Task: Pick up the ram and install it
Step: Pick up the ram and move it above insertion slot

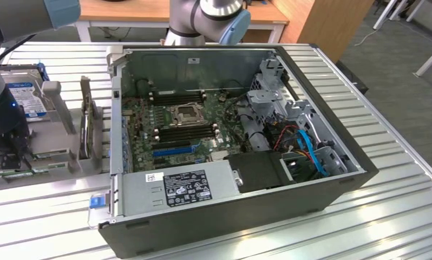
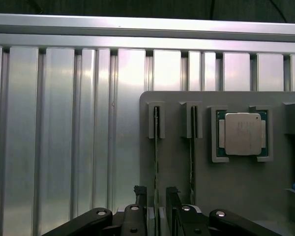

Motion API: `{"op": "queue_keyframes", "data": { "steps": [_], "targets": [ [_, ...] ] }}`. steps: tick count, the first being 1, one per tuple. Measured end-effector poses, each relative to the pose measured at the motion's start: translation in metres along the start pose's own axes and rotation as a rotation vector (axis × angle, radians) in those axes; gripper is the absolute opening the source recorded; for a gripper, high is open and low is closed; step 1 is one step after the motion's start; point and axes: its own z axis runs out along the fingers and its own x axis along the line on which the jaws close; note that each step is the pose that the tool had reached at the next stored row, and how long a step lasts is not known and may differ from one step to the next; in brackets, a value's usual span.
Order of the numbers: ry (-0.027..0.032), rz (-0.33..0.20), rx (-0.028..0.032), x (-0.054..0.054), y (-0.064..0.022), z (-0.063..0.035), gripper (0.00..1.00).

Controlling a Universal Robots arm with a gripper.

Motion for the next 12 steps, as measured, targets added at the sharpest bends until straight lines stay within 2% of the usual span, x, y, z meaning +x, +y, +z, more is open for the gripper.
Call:
{"op": "queue_keyframes", "data": {
  "steps": [12],
  "targets": [
    [-0.0003, 0.0, 0.0004, 0.0015, 0.0, 0.001, 0.29]
  ]
}}
